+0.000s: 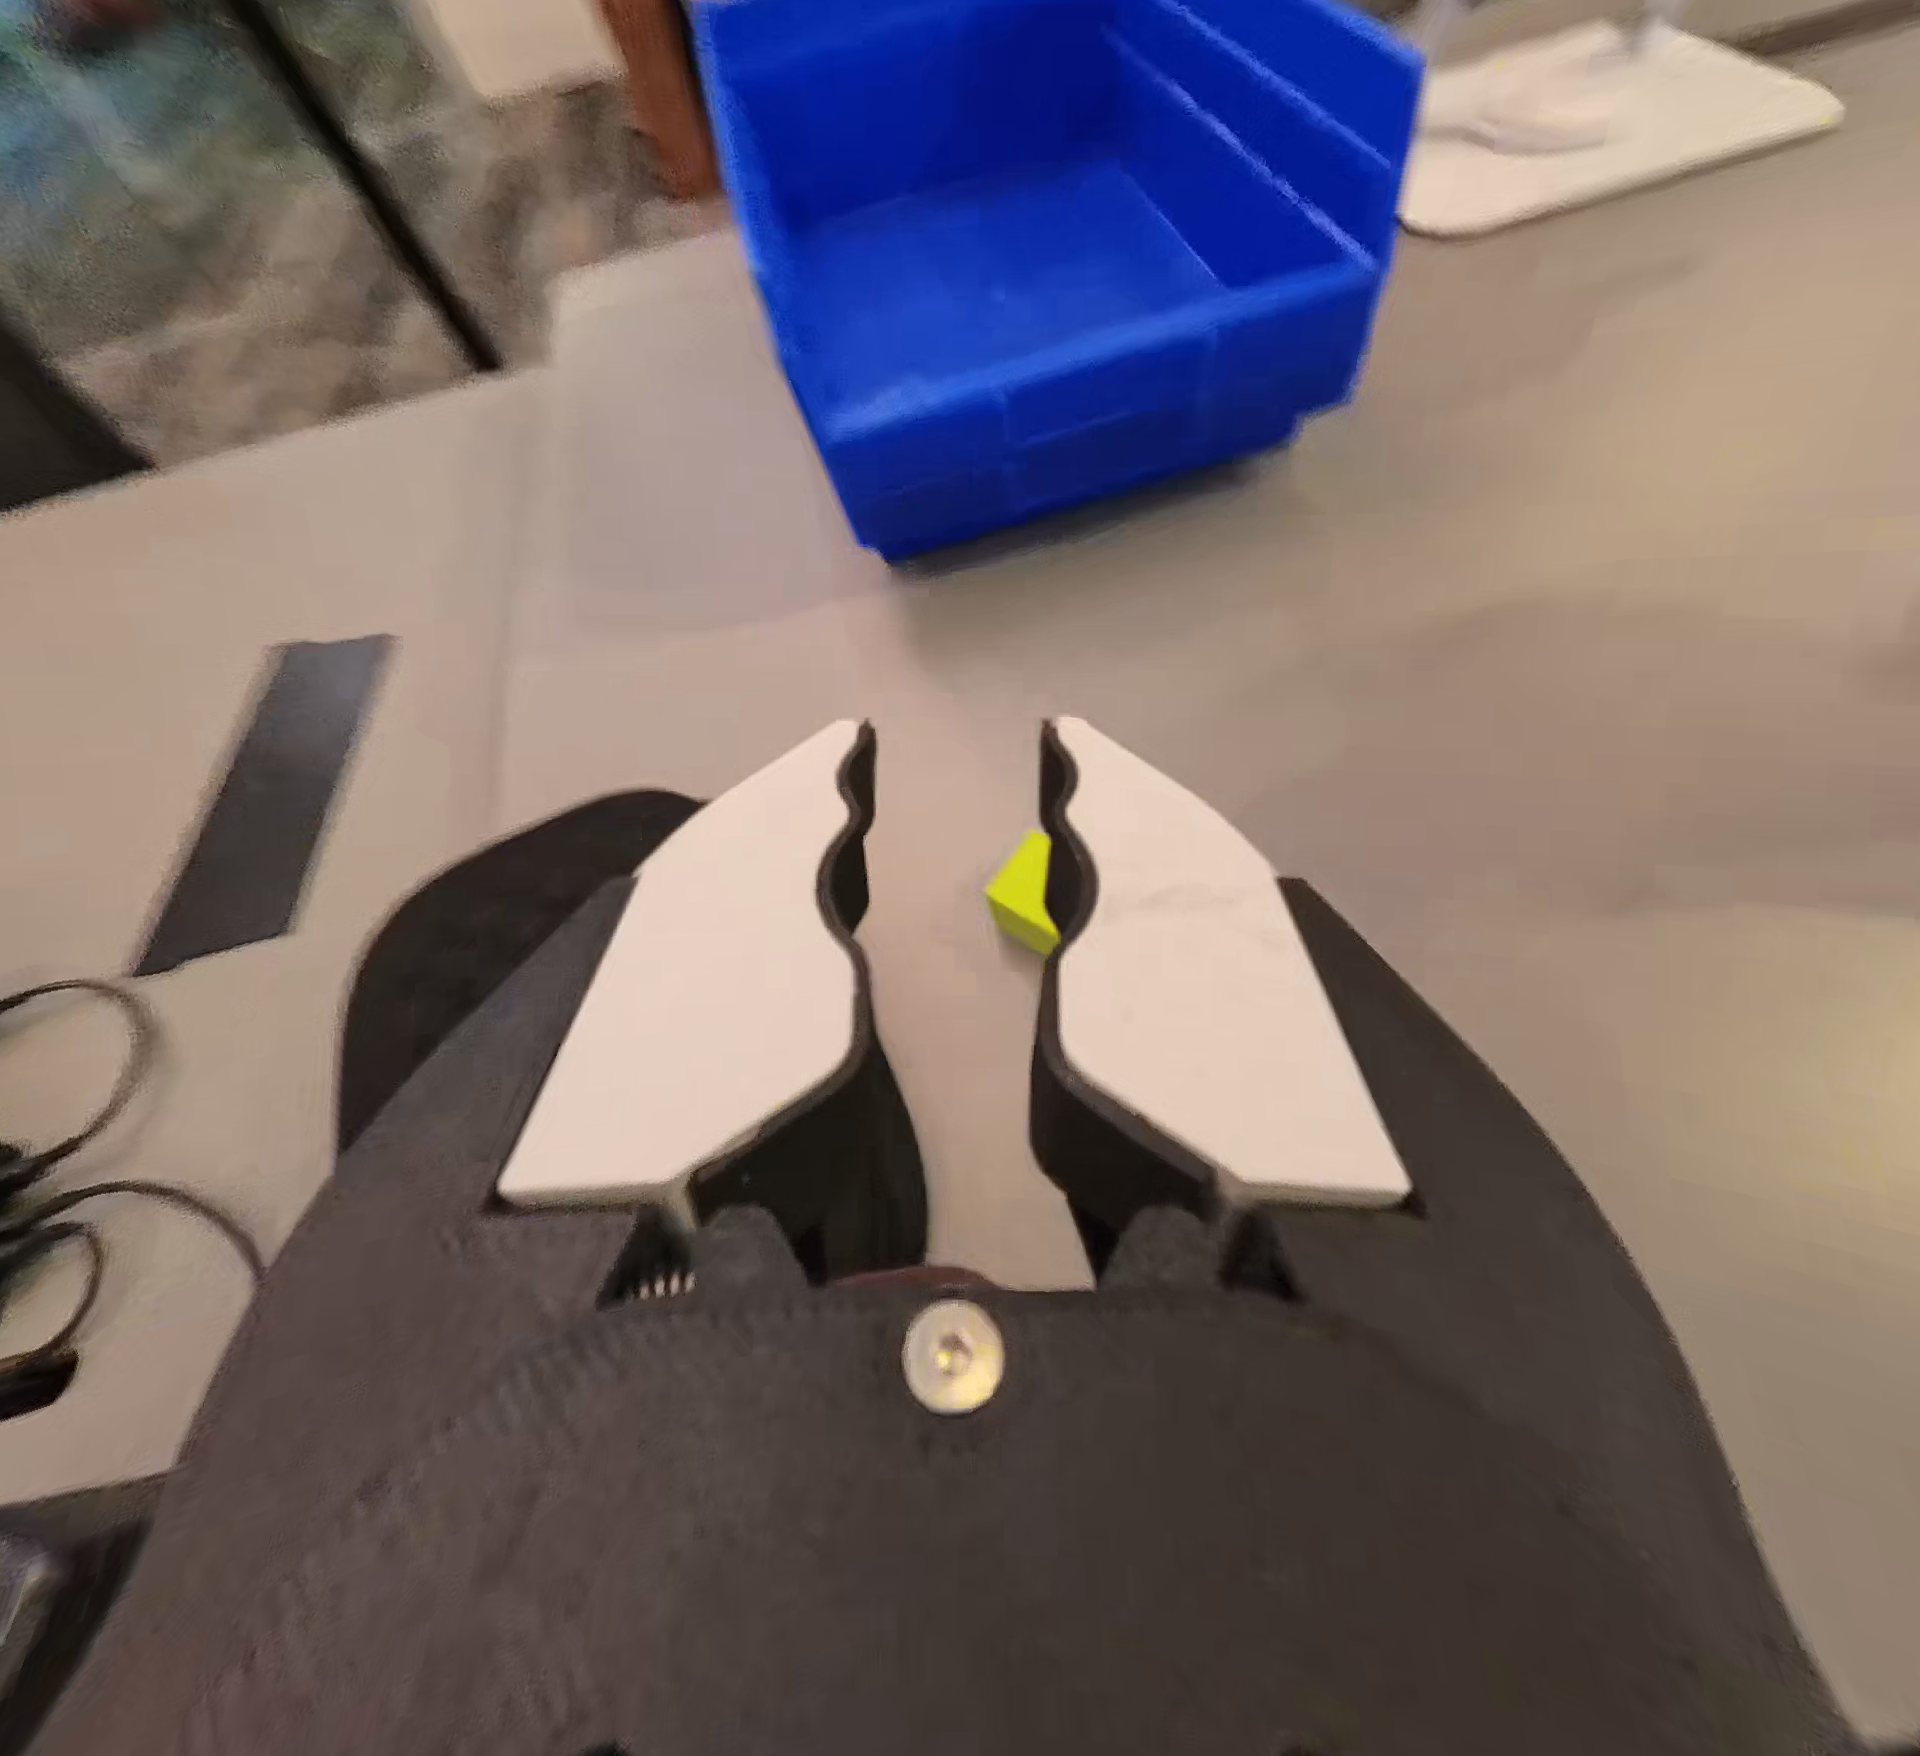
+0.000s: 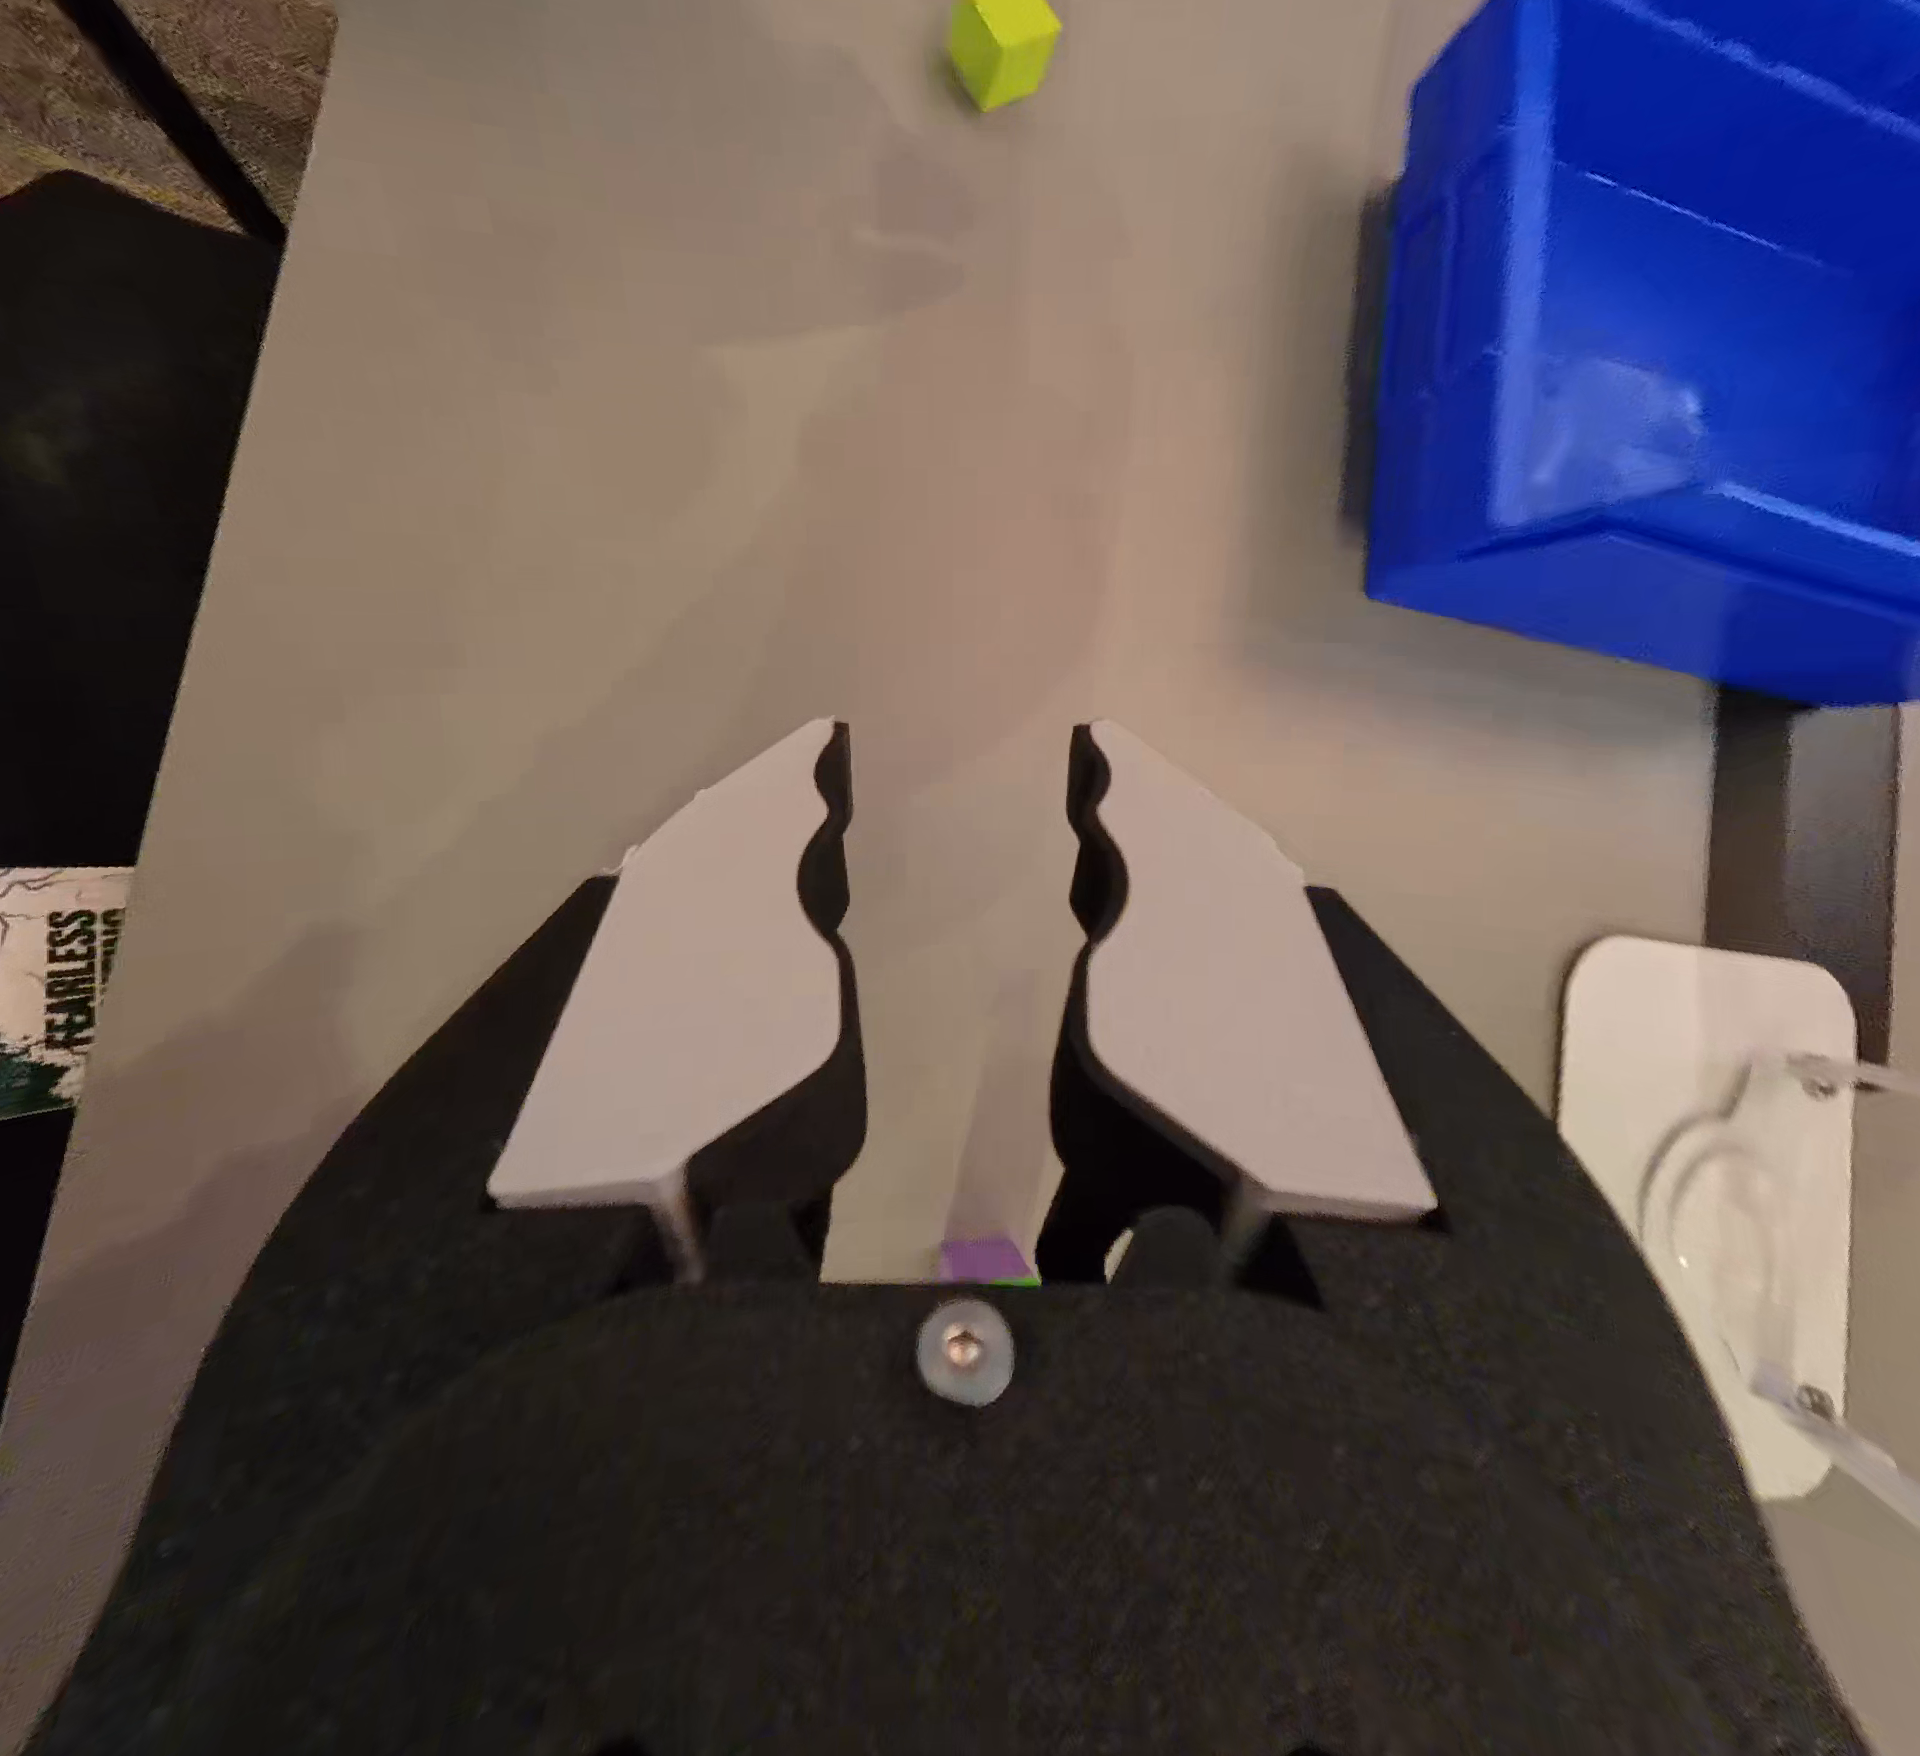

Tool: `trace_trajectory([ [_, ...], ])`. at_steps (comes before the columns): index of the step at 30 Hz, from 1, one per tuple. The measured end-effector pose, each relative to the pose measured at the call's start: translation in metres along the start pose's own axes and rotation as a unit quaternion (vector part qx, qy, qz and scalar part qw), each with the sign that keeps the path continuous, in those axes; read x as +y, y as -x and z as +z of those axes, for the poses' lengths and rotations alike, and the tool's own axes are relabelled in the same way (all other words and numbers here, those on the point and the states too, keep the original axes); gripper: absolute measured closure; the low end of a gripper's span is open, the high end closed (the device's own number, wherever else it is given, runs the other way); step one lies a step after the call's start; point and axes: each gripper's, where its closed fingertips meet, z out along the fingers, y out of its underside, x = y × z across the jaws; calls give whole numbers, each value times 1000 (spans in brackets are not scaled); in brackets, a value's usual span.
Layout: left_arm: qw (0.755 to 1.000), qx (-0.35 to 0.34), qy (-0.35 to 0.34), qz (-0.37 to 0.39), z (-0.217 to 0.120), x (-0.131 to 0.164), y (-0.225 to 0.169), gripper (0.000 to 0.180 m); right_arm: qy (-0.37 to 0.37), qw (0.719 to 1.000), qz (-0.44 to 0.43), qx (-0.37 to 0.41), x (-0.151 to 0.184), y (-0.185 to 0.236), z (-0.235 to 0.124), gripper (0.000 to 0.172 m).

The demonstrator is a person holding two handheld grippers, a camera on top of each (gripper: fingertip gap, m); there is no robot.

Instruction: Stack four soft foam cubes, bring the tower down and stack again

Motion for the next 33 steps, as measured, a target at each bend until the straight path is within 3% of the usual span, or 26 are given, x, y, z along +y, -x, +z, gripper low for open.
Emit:
trace_trajectory([
  [6, 982, 91, 123, 108, 23, 49, -18, 129, -3, 999, -7, -43, 1, 44, 10, 133],
  [11, 965, 147, 156, 151, 39, 58, -30, 136, 0, 998, 5, -65, 23, 78, 4, 135],
  [15, 937, 157, 236, 205, 52, 87, -32, 140, -14, 997, 32, -75, 31, 101, -3, 136],
  [16, 936, 150, 236, 215, 55, 87, -31, 139, -18, 996, 38, -77, 32, 106, -4, 136],
  [20, 936, 153, 234, 216, 57, 80, -26, 164, -31, 994, 76, -78, 29, 135, -3, 139],
  [26, 932, 163, 232, 224, 58, 79, -33, 167, -33, 995, 50, -75, 31, 182, 5, 142],
  [33, 934, 163, 224, 228, 58, 78, -49, 162, -53, 993, 64, -78, 33, 183, 1, 144],
])
